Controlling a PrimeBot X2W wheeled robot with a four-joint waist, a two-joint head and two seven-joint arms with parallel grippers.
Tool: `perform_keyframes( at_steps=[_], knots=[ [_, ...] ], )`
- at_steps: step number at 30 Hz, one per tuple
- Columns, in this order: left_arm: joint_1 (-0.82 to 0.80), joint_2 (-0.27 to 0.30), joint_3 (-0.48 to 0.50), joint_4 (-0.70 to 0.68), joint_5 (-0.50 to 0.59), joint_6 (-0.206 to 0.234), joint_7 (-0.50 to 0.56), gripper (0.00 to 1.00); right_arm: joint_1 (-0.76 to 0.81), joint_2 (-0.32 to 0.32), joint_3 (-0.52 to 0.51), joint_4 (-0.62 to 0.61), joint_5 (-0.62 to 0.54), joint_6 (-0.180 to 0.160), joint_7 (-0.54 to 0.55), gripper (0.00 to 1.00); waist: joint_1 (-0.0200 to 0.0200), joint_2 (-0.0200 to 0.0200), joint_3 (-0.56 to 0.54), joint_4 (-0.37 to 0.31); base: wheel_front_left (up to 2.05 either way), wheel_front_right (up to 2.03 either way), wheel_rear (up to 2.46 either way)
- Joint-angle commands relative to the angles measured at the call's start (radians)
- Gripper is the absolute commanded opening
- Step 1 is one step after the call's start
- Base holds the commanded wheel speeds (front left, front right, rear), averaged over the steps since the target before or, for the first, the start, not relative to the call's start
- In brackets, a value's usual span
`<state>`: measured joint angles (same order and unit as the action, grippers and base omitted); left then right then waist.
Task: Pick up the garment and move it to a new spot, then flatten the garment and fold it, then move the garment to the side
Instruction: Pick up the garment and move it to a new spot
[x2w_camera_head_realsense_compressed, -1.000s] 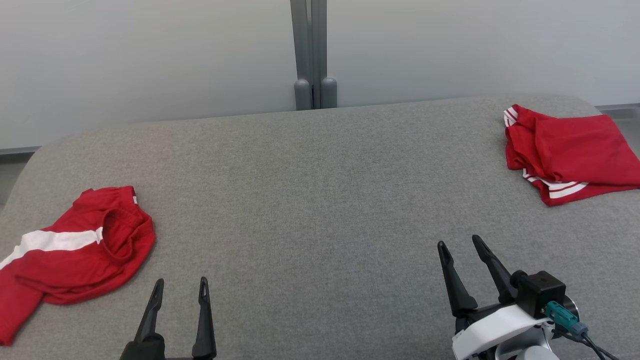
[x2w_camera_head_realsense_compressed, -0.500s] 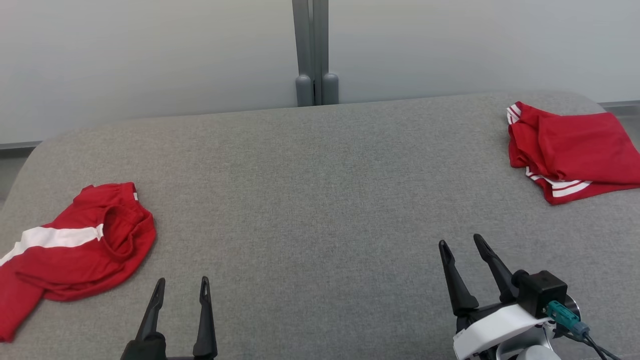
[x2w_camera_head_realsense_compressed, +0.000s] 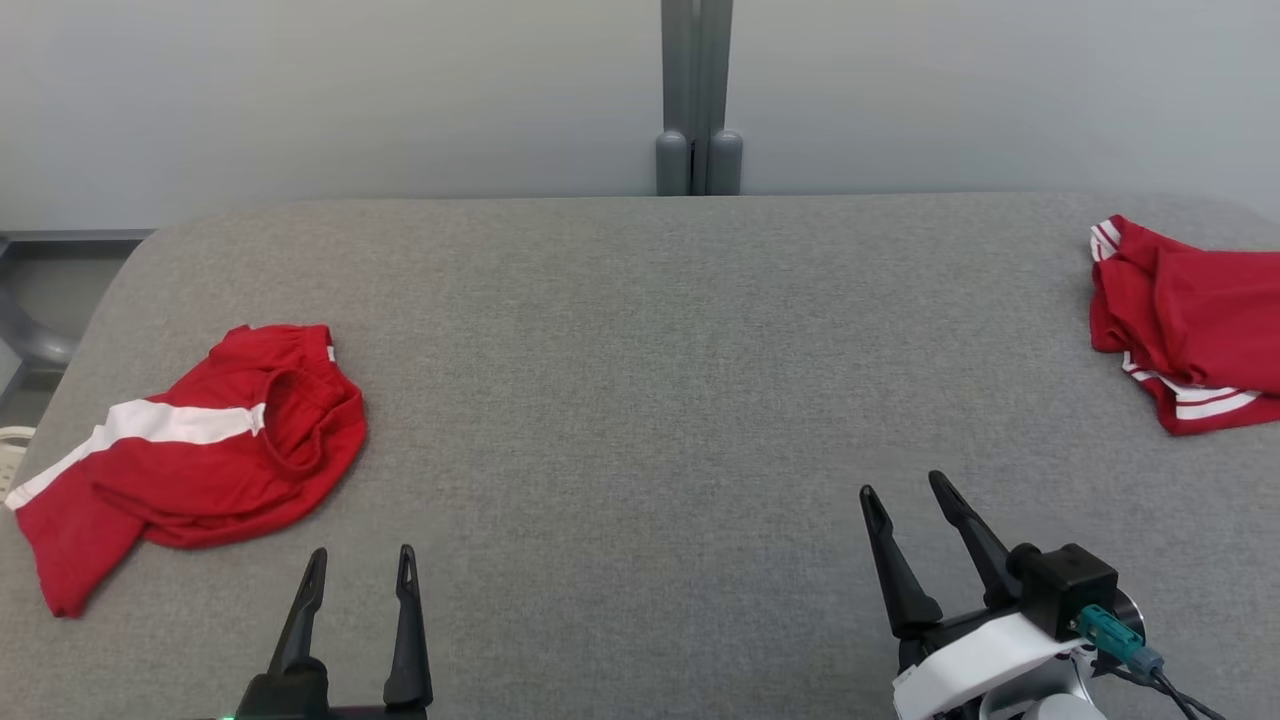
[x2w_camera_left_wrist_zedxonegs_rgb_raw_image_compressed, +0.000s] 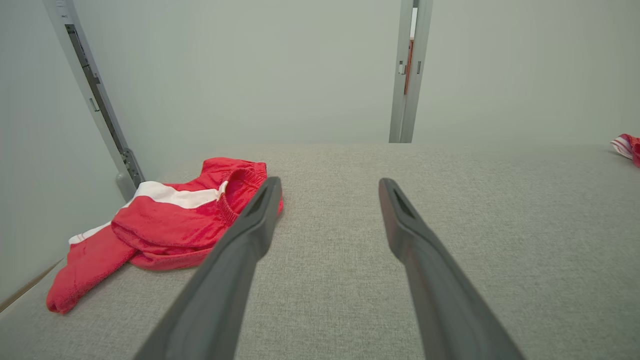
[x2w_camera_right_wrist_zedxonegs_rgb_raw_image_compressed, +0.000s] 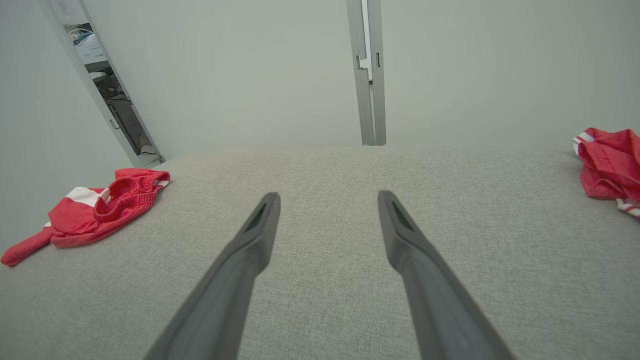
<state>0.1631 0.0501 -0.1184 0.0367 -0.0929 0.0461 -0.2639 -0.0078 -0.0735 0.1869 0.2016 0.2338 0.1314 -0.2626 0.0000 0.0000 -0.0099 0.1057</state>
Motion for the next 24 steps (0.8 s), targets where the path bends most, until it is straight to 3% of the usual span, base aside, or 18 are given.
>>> perform_keyframes(
  at_steps=[1, 24],
  knots=[
    [-0.014, 0.001, 0.003, -0.005, -0.001, 0.005, 0.000, 1.00, -0.006, 0.000, 0.004, -0.005, -0.002, -0.002, -0.003, 1.00, 0.0000, 0.0000, 0.008, 0.041, 0.00, 0.00, 0.00],
    [0.001, 0.001, -0.002, -0.019, -0.017, 0.033, 0.000, 1.00, 0.008, -0.021, 0.044, -0.002, 0.003, -0.002, -0.003, 1.00, 0.0000, 0.0000, 0.009, 0.314, 0.00, 0.00, 0.00]
  ],
)
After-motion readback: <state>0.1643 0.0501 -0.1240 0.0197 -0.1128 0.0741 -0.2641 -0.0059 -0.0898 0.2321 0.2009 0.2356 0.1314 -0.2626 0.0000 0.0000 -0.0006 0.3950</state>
